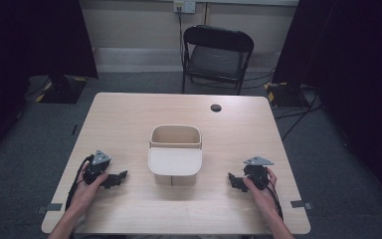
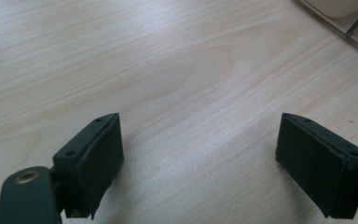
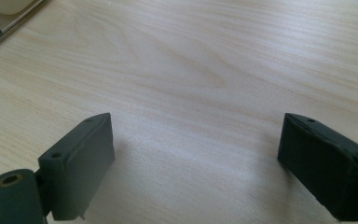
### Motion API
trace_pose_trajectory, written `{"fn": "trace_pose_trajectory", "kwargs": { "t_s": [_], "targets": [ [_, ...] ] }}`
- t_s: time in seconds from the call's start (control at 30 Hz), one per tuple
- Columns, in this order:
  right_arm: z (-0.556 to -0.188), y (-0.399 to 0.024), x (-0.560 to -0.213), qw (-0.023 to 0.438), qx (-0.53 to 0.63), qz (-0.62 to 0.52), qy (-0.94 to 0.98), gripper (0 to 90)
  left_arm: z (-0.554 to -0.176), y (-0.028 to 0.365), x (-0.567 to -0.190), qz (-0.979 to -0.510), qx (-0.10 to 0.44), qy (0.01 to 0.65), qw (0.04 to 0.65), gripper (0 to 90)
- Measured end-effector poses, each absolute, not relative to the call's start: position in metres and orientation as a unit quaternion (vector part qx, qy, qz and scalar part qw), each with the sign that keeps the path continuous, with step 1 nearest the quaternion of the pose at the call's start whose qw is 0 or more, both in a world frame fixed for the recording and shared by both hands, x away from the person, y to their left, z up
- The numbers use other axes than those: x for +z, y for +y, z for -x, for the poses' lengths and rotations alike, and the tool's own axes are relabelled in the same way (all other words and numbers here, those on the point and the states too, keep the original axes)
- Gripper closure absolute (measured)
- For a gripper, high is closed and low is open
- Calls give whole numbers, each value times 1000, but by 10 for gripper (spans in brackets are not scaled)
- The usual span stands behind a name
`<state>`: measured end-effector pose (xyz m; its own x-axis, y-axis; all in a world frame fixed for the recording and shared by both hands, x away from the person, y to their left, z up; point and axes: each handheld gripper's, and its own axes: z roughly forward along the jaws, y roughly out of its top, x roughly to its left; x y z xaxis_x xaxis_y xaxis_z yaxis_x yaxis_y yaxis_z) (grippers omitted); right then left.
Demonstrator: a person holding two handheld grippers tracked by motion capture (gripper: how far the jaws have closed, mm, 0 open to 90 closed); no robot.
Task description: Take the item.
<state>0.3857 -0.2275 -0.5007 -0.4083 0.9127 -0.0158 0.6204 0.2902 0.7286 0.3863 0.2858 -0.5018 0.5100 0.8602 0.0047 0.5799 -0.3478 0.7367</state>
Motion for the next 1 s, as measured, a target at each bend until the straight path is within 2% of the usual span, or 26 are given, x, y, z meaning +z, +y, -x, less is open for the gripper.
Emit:
{"fn": "trace_pose_trajectory", "kwargs": {
  "t_s": [0.2,0.3,1.0],
  "targets": [
    [-386,-228,-501,222,328,-496,773,103,-386,286,-502,-796,201,452,349,144],
    [-385,-229,-498,221,325,-499,772,150,-386,286,-502,-796,201,452,349,144],
    [-378,-224,-485,204,366,-476,773,148,-386,286,-502,-796,201,452,348,144]
  ]
}}
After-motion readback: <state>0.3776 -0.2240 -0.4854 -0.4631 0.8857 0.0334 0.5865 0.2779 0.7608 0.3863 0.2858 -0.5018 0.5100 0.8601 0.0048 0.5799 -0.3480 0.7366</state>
